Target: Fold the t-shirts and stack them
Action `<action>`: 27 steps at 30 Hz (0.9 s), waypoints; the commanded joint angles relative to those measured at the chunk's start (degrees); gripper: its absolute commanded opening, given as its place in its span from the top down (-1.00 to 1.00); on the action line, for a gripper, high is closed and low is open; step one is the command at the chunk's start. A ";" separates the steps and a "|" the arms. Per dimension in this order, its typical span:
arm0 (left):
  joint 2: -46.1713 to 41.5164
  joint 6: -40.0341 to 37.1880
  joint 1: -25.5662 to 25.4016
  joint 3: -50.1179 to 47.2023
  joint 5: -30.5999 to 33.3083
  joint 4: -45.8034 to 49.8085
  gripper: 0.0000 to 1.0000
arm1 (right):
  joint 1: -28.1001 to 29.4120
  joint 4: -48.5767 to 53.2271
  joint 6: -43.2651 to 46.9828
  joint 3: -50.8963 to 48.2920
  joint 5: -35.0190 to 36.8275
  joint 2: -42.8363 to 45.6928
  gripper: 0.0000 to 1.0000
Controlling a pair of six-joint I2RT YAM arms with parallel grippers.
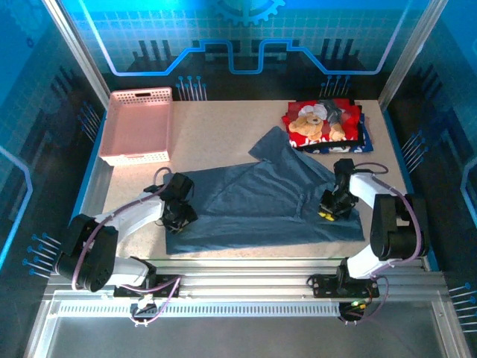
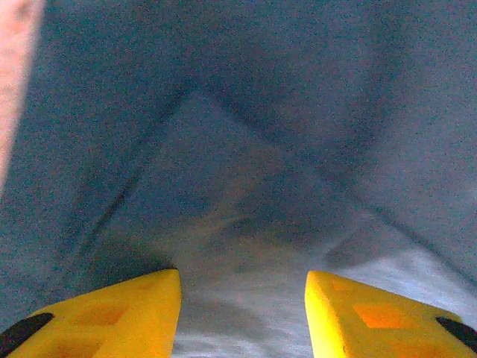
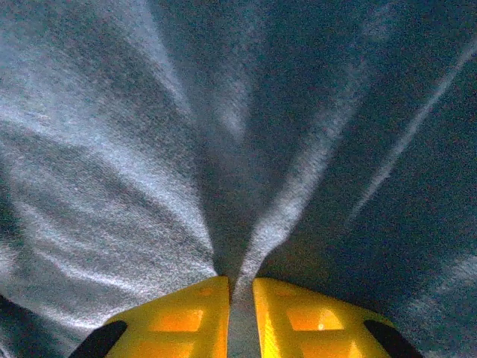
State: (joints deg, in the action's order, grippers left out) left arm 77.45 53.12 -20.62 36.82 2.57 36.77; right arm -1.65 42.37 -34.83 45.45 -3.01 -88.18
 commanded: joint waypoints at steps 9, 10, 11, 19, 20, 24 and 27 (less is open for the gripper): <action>-13.02 0.05 15.82 -9.10 3.54 9.02 -0.03 | 3.34 2.78 -3.11 0.15 -0.82 -3.87 0.40; -13.36 -0.75 16.86 -8.97 3.10 8.71 -0.04 | 3.95 2.81 -3.30 0.97 -0.99 -4.31 0.39; -13.34 -1.36 17.68 -8.59 2.61 8.30 -0.07 | 4.50 3.03 -3.40 2.09 -1.22 -5.05 0.37; -10.73 -4.19 22.38 -3.96 1.70 7.43 -0.10 | 10.23 7.76 -2.42 15.92 -2.42 -8.34 0.01; -10.93 -4.01 22.30 -2.48 0.69 7.20 -0.11 | 10.66 8.77 -1.91 18.44 -2.48 -8.72 -0.03; -12.34 -2.22 21.31 2.38 -4.18 5.74 -0.11 | 12.11 11.35 0.31 25.78 -2.44 -9.27 -0.20; -10.95 -1.88 19.40 4.24 -7.21 2.98 -0.13 | 12.20 10.09 2.03 28.90 -4.16 -9.23 -0.35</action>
State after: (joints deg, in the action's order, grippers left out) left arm 66.11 50.96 0.23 39.03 0.08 41.69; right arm 9.93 50.30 -34.85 72.36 -5.39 -97.01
